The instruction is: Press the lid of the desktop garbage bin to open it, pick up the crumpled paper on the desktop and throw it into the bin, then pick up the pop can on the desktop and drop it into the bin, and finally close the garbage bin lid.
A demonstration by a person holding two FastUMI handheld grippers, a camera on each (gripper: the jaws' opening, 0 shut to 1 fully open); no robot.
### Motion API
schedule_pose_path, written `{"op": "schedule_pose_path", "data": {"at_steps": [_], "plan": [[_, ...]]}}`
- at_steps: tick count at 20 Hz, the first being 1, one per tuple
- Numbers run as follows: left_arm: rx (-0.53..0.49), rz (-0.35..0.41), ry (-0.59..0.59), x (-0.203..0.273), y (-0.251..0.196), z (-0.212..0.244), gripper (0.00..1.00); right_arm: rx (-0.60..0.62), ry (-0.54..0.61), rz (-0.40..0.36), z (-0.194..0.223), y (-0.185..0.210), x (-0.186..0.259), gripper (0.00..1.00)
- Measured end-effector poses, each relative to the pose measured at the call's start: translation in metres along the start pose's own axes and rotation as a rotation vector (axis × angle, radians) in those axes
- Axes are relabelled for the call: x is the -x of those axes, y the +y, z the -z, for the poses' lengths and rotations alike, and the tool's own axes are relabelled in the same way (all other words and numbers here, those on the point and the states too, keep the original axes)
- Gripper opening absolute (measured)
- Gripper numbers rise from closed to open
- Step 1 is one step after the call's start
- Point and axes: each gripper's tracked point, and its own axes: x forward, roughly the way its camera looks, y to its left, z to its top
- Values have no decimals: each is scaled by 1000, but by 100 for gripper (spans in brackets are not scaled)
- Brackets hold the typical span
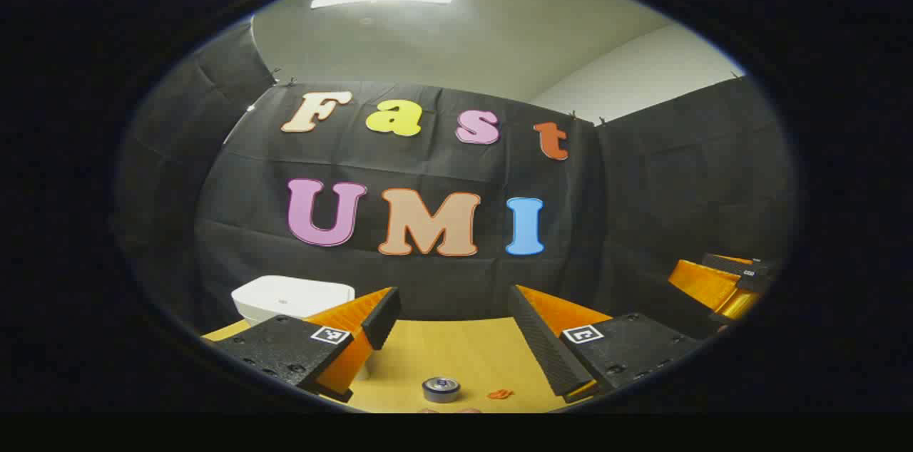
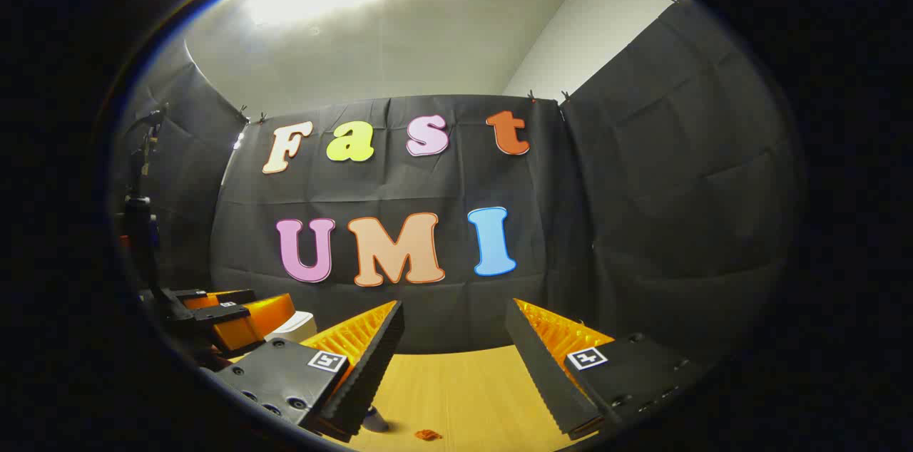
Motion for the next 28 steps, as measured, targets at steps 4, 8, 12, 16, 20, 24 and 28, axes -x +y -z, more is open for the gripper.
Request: {"op": "schedule_pose_path", "data": {"at_steps": [4, 8, 12, 16, 20, 24, 28], "plan": [[-12, 1, -9, 2, -10, -4, 92, -4, 2, -1, -2, -7, 4, 96], [-19, -2, -8, 3, -16, -3, 92, -7, 5, -5, -4, -13, 5, 95], [-17, -7, -3, 5, -21, -3, 92, -4, 12, -8, -3, -19, 6, 96], [-32, -16, -13, 3, -22, -6, 92, -2, 16, -10, -5, -22, 5, 96], [-37, -18, -18, 3, -25, -7, 92, -8, 14, -6, -7, -24, 5, 96], [-37, -24, -13, 1, -25, -6, 92, -5, 14, -6, -8, -28, 2, 96], [-41, -36, -13, -1, -25, -6, 92, -6, 16, -16, -8, -27, -1, 95]]}}
